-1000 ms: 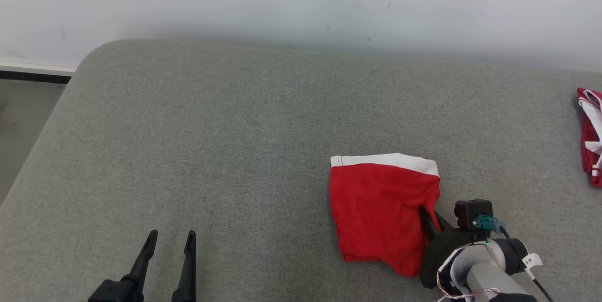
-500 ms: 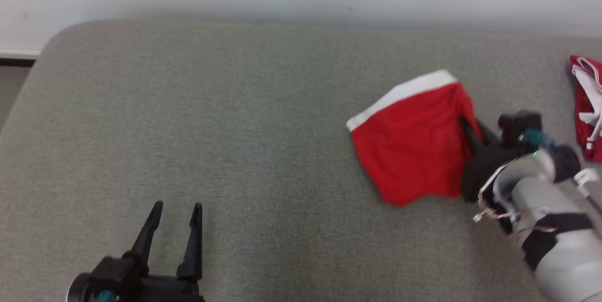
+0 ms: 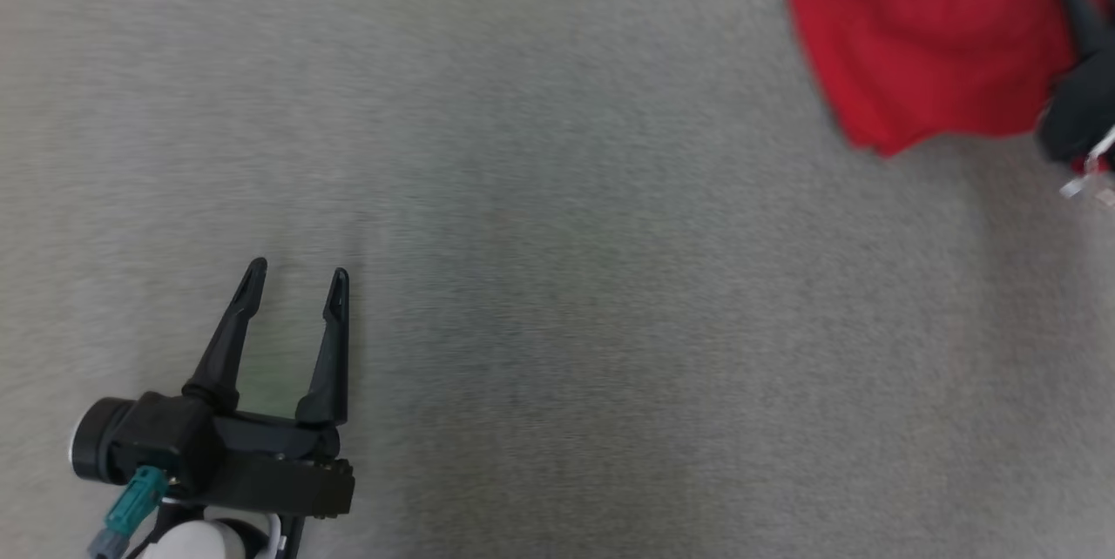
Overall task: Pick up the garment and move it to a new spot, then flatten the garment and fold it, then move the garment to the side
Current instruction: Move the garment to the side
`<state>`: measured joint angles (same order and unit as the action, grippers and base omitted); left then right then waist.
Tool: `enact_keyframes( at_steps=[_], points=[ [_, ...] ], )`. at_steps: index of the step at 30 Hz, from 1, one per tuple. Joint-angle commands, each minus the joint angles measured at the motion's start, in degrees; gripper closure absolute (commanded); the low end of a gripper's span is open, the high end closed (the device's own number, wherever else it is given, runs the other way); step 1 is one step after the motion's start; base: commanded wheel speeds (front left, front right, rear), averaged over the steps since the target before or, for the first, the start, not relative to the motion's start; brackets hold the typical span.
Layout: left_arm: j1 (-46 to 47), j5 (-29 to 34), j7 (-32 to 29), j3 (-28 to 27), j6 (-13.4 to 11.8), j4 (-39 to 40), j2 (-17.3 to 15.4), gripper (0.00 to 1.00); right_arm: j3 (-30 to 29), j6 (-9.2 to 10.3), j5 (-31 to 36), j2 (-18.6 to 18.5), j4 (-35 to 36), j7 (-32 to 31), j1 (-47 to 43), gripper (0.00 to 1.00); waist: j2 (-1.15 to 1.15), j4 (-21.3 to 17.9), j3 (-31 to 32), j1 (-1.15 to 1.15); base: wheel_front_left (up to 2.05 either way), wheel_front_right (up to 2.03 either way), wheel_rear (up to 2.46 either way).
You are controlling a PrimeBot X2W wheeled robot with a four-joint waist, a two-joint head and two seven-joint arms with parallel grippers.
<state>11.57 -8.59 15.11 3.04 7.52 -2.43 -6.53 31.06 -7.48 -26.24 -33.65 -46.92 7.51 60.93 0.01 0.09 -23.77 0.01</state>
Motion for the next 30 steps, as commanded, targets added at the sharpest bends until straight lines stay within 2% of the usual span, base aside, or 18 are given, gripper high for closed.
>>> enact_keyframes(
  at_steps=[1, 9, 14, 24, 25, 26, 27, 30],
  points=[
    [1.1, 0.64, 0.0, 0.17, -0.11, 0.48, -1.1, 0.0, 0.08, 0.03, -1.05, -2.25, 1.31, -0.45, 1.0, 1.0, -0.01, -7.59, -7.15, -0.01, 0.0, 0.0, 0.0],
    [0.09, 0.78, 0.0, -0.21, -0.11, 3.03, -3.42, 0.0, -0.73, 0.03, -2.91, -10.07, 5.46, -4.02, 2.85, 1.0, -0.01, -10.45, -8.93, -0.01, 0.0, 0.0, 0.0],
    [-0.72, 1.12, 0.0, 0.22, -0.11, 5.41, -4.14, 0.0, -1.86, 0.03, -1.74, -13.34, 5.37, -6.49, 3.98, 1.0, -0.01, -10.87, -10.23, -0.01, 0.0, 0.0, 0.0],
    [0.05, 0.8, -0.06, 1.35, -0.1, 7.82, -5.01, 0.0, -4.27, 0.03, 6.03, -13.12, -1.28, -7.73, 9.11, 1.0, -0.01, -9.98, -12.98, -0.01, 0.0, 0.0, 0.0],
    [0.22, 0.78, -0.07, 1.36, -0.1, 7.95, -5.03, 0.0, -4.73, 0.03, 6.86, -12.93, -2.11, -7.44, 9.62, 0.95, -0.01, -9.81, -13.22, -0.01, 0.0, 0.0, 0.0],
    [0.35, 0.77, -0.07, 1.32, -0.1, 8.08, -5.05, 0.0, -5.3, 0.03, 7.61, -12.75, -2.92, -6.77, 10.08, 0.67, -0.01, -9.67, -13.38, -0.01, 0.0, 0.0, 0.0],
    [0.42, 0.8, -0.08, 1.22, -0.1, 8.09, -5.02, 0.0, -5.74, 0.03, 7.99, -12.44, -3.8, -6.46, 10.29, 0.0, -0.01, -9.55, -13.47, -0.01, 0.0, 0.0, 0.0],
    [0.42, 0.8, -0.08, 0.81, -0.14, 8.05, -4.88, 0.0, -6.45, 0.03, 10.5, -11.87, -5.66, -4.93, 10.86, 0.0, -0.01, -9.32, -13.66, -0.01, 0.0, 0.0, 0.0]
  ],
)
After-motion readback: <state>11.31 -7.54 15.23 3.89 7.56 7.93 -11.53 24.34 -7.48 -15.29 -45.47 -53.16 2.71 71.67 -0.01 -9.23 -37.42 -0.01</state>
